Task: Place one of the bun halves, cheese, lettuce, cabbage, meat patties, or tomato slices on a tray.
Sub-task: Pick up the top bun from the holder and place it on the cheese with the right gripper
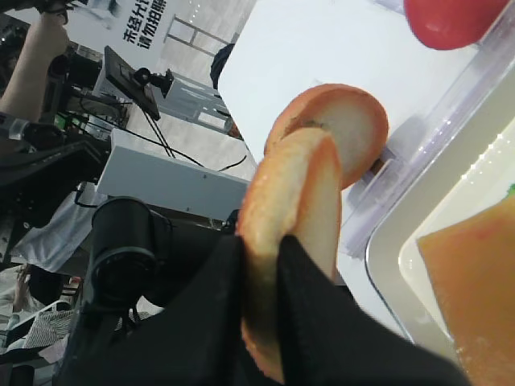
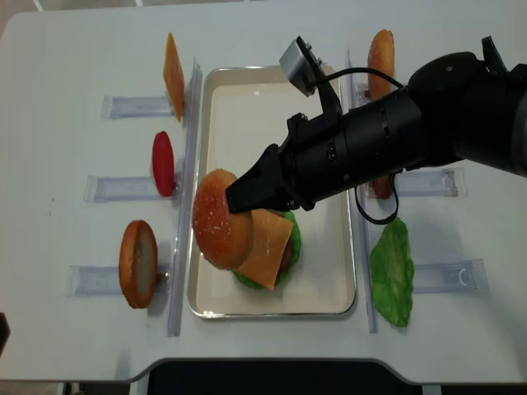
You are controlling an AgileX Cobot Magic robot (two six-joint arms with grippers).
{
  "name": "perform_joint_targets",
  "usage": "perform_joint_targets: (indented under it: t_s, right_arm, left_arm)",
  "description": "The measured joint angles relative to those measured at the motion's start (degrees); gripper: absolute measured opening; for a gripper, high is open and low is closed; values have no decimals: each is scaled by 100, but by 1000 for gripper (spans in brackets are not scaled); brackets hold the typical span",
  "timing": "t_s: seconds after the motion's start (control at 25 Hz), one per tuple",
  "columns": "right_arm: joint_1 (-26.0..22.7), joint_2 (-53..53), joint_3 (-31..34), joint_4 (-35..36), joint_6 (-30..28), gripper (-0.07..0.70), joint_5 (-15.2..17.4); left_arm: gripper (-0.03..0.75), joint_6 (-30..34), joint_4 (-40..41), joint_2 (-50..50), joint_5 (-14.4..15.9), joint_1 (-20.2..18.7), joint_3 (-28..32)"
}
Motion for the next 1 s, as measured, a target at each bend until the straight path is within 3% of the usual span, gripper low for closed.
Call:
perform_joint_targets:
  t_s: [0.44,1.0]
  right_arm:
    - [-697,548,0,7,-162,78,544]
    - [-731,1015,0,-19,-296,76,752]
  left_arm:
    - [-7,0,-4,0,0,0,0]
    - [-7,0,-6,0,0,0,0]
